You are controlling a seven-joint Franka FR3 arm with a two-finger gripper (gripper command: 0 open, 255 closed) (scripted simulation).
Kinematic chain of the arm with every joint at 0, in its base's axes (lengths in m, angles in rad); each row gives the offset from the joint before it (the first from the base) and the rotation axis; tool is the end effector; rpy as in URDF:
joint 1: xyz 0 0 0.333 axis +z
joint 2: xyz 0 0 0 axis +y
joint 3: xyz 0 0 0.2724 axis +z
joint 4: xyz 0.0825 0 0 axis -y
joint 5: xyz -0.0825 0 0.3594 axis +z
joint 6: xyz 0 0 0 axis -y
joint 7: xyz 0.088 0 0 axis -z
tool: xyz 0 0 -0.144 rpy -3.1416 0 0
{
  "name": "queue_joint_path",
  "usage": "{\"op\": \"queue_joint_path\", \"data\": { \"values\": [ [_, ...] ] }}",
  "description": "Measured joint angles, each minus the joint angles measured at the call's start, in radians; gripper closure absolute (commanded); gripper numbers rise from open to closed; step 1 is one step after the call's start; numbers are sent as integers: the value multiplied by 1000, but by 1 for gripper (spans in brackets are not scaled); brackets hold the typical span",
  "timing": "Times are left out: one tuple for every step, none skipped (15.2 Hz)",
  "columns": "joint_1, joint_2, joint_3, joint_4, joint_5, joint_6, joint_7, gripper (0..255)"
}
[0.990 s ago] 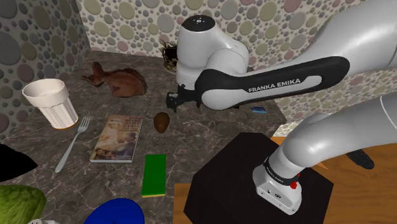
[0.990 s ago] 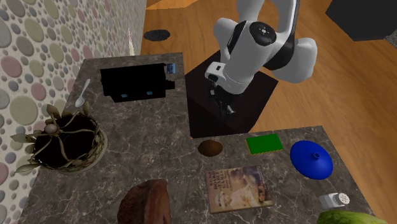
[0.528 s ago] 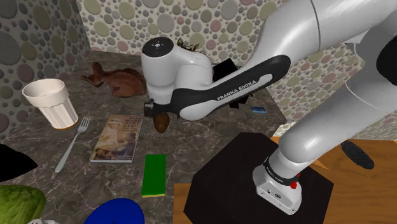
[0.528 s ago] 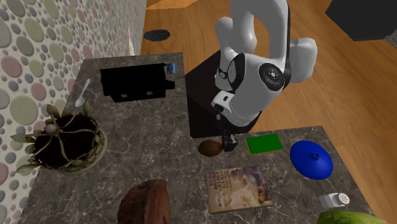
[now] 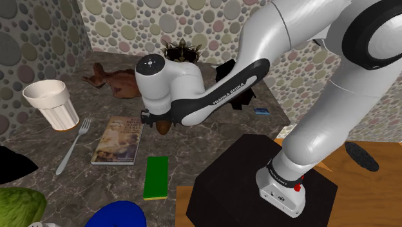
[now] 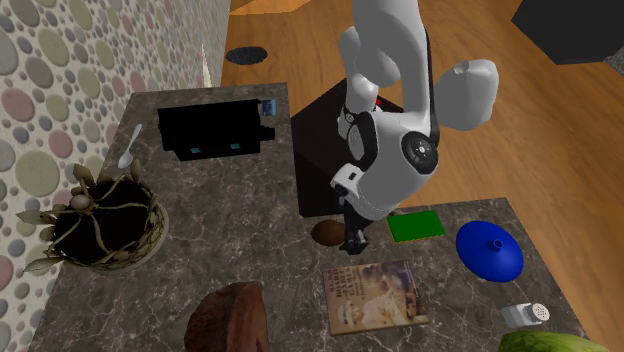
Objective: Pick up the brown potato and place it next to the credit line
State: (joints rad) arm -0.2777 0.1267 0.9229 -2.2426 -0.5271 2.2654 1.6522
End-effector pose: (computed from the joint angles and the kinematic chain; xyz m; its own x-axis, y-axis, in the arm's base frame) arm 0.4194 0.2870 0.2686 0.7632 -0.5796 0.2856 -0.6181 -0.7837 0.0615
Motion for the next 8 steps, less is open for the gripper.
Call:
{"op": "queue_joint_path", "data": {
  "values": [
    [1,15,-8,-4,-21,11,11,0],
    [5,27,-12,-5,-36,15,24,0],
    [7,33,-15,-5,-44,17,29,0],
    [7,36,-16,-5,-47,19,30,0],
    [7,37,-17,-5,-49,19,32,0],
    [8,38,-17,-5,-50,19,32,0],
    [8,38,-17,-5,-51,20,33,0],
    [8,38,-17,-5,-51,20,33,0]
  ]
}}
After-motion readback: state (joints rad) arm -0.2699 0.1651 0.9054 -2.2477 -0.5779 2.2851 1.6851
